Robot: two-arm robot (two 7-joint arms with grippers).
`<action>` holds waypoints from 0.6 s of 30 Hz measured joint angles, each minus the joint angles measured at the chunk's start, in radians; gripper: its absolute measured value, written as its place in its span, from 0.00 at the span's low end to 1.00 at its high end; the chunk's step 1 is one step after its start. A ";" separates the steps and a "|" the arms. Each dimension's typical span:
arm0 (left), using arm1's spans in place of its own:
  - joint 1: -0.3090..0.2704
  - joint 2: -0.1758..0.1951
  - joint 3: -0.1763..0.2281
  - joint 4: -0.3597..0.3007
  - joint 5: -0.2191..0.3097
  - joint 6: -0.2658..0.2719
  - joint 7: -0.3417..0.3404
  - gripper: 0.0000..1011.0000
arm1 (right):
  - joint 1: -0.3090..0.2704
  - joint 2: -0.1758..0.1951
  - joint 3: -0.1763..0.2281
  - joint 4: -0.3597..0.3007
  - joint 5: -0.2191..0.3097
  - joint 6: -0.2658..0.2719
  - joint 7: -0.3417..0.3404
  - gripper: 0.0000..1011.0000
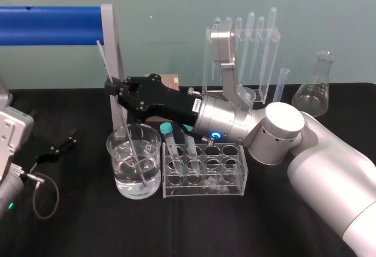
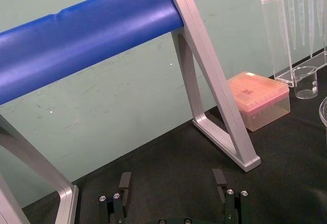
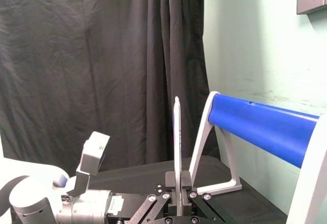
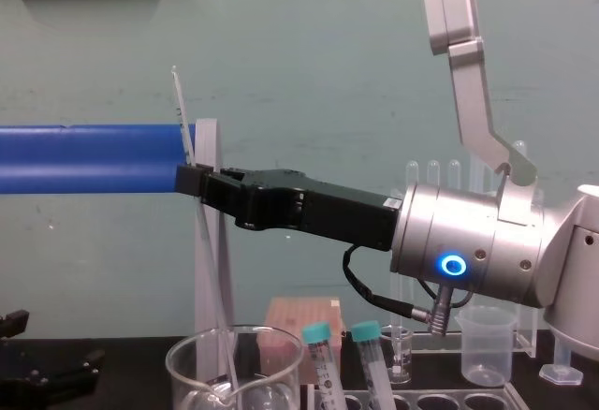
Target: Hold the thermometer with one hand and immerse one end into the beaker, then reinsert it into the test tube rack.
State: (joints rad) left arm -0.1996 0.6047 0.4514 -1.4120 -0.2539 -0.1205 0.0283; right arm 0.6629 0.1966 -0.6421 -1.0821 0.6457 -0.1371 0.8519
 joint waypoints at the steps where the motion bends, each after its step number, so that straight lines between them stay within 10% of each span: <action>1: 0.000 0.000 0.000 0.000 0.000 0.000 0.000 1.00 | 0.000 0.000 0.000 0.000 0.000 0.000 0.000 0.05; 18: 0.000 0.000 0.000 0.000 0.000 0.000 0.000 1.00 | 0.001 0.000 -0.004 -0.001 0.001 0.003 -0.002 0.05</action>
State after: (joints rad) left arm -0.1995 0.6047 0.4514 -1.4120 -0.2539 -0.1205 0.0283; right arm 0.6636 0.1969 -0.6462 -1.0835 0.6468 -0.1341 0.8503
